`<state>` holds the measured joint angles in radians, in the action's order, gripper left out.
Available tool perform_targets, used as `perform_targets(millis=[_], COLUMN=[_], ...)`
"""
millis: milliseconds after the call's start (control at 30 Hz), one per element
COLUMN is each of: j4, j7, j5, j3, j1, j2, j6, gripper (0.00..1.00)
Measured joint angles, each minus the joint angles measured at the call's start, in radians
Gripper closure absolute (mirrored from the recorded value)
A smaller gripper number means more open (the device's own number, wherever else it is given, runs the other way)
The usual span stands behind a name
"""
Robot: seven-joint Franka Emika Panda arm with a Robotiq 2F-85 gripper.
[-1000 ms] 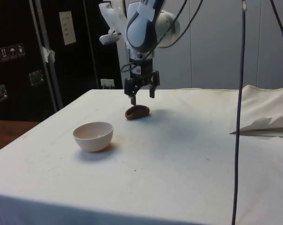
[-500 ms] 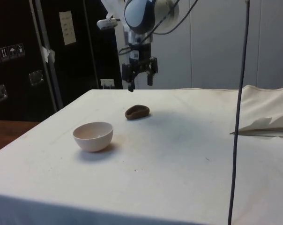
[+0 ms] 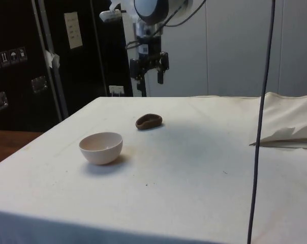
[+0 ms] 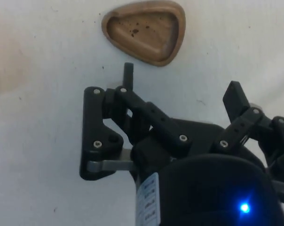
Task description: Pour the coffee beans from the cup into the bowl.
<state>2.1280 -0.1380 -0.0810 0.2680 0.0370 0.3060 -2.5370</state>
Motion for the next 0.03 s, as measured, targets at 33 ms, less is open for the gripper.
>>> perform_targets(millis=[33], j4=[0.0], j7=[-0.007], j5=[0.009], j3=[0.0], j1=[-0.002], j2=[-0.005], j6=[0.004], gripper=[0.0])
